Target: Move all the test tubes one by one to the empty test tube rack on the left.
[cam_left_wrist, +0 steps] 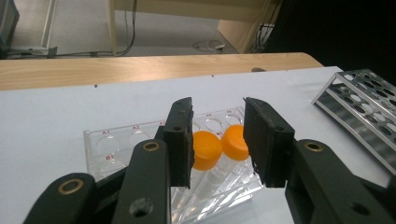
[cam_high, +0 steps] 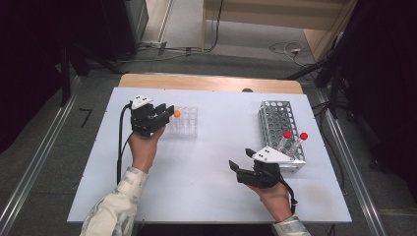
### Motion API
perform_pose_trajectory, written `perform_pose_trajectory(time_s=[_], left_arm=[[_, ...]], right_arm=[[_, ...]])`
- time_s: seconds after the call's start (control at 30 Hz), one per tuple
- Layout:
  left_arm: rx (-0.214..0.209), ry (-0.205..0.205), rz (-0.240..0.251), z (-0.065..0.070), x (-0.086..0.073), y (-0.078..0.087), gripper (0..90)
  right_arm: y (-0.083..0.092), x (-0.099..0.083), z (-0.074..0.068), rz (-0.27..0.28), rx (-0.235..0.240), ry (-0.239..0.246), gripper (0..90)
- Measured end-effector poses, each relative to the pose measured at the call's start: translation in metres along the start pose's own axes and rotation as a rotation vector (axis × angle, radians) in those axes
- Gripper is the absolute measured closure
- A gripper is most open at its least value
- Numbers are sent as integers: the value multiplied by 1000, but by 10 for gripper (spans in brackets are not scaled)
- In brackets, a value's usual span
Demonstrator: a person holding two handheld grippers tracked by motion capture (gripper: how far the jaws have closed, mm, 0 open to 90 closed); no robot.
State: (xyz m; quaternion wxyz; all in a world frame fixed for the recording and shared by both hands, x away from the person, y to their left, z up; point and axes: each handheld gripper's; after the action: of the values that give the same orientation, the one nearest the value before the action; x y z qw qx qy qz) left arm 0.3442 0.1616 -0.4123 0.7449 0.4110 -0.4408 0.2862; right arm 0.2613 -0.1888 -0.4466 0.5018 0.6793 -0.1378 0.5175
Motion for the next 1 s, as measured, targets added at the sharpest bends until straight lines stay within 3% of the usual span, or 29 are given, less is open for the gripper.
perform_pose_trajectory(time_s=[0.3,0.53,0.73,1.0], left_arm=[[-11,9,-4,2,1,8,543],[7,15,-13,6,-6,20,351],[20,5,-20,10,-13,28,260],[14,-11,-19,15,-15,35,228]], right_arm=[[7,-2,7,9,-16,-4,268],[23,-6,21,28,-48,-30,268],[42,-13,41,51,-98,-64,269],[64,-27,76,62,-209,-121,277]])
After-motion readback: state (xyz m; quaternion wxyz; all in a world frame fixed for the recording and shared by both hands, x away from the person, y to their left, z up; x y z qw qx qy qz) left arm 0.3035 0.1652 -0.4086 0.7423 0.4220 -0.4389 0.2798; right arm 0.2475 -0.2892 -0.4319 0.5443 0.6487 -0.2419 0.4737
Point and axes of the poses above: each handheld gripper's, and its own axes: y roughly backward along the jaws, x roughly out of its top, z roughly to its right, and after that the axes turned 7 degrees about -x, right-handed
